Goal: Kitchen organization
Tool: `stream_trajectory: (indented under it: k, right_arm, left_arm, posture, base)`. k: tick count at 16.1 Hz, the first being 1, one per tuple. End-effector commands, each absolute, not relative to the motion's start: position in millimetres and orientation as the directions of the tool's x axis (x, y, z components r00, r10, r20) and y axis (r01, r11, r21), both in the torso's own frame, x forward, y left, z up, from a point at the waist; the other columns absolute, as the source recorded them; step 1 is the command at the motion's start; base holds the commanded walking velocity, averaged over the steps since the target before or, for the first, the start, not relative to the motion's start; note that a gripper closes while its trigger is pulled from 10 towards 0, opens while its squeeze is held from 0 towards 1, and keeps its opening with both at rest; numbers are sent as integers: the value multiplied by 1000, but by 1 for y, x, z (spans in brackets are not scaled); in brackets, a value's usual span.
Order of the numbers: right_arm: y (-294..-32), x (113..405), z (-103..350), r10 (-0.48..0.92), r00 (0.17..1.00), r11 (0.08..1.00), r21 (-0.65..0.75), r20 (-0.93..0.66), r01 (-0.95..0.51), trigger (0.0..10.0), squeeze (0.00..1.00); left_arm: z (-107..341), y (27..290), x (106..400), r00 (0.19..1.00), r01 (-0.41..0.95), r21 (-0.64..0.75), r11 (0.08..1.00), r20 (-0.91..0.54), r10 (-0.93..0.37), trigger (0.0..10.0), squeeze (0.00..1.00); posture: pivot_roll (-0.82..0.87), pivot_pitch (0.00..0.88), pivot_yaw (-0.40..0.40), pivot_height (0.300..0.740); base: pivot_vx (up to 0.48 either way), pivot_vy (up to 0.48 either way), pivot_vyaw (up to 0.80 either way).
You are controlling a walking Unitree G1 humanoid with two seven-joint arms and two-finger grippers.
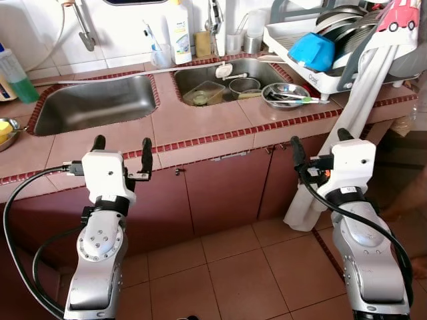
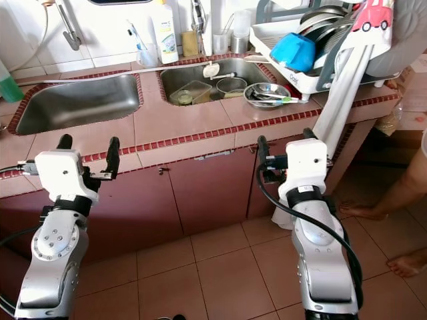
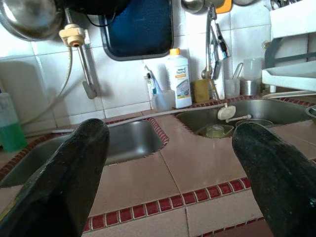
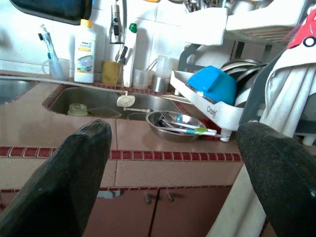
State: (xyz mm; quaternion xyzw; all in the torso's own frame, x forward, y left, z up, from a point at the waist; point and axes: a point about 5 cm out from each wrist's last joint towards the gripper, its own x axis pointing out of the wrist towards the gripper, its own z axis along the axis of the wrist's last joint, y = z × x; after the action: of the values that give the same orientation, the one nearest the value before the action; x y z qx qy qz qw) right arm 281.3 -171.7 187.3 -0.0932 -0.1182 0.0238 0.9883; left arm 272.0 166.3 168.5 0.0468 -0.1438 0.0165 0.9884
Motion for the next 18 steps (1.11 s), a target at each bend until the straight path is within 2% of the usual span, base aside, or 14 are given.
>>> stream_trajectory:
  k: [1, 2, 10, 11, 12, 13, 14, 15, 16, 18]
  right_arm:
    - [-170, 282, 194, 71, 966, 987, -159, 250, -31, 4588, 0]
    - [-170, 282, 195, 78, 964, 985, -167, 254, -35, 0, 0]
    - [-170, 281, 194, 80, 965, 984, -174, 250, -36, 0, 0]
    - [-170, 281, 195, 77, 965, 984, -175, 250, -33, 902, 0]
    - [-171, 282, 196, 68, 967, 983, -182, 245, -23, 10000, 0]
    - [-171, 283, 196, 64, 968, 982, -188, 245, -17, 10000, 0]
    - [-171, 283, 196, 61, 967, 983, -182, 246, -16, 10000, 0]
    - [-172, 283, 196, 56, 967, 984, -178, 248, -11, 10000, 149]
    - [-172, 283, 196, 55, 967, 985, -174, 249, -12, 10000, 1000]
    - [-172, 283, 195, 54, 968, 986, -165, 246, -13, 10000, 1000]
  left_arm:
    - [170, 167, 268, 948, -42, 118, 992, 319, 2, 3882, 0]
    - [174, 167, 265, 937, -46, 122, 992, 350, 0, 0, 0]
    - [172, 168, 269, 944, -38, 77, 996, 330, 11, 0, 0]
    - [170, 169, 271, 951, -56, 86, 995, 307, 26, 10000, 0]
    - [168, 169, 272, 954, -58, 80, 995, 299, 32, 10000, 0]
    - [169, 170, 272, 952, -59, 75, 995, 305, 33, 10000, 439]
    - [170, 171, 271, 950, -64, 47, 997, 309, 46, 10000, 1000]
    - [170, 172, 271, 950, -63, 43, 997, 309, 47, 10000, 1000]
    - [170, 172, 271, 950, -61, 38, 997, 309, 46, 10000, 1000]
    - [170, 172, 272, 951, -58, 27, 998, 307, 47, 10000, 1000]
  posture:
    - [-66, 35, 58, 740]
    - [-67, 36, 58, 740]
    - [-70, 37, 59, 740]
    - [-70, 36, 59, 740]
    - [-71, 36, 59, 740]
    - [-70, 36, 58, 740]
    - [-68, 35, 58, 740]
    - [-68, 35, 58, 740]
    - [-67, 37, 58, 740]
    - [-67, 37, 59, 740]
  base:
    - [0, 0, 0]
    - [0, 0, 0]
    - [0, 0, 0]
    - [0, 0, 0]
    - [0, 0, 0]
    - [0, 0, 0]
    - [0, 0, 0]
    - [0, 0, 0]
    - [0, 0, 0]
    - [0, 0, 0]
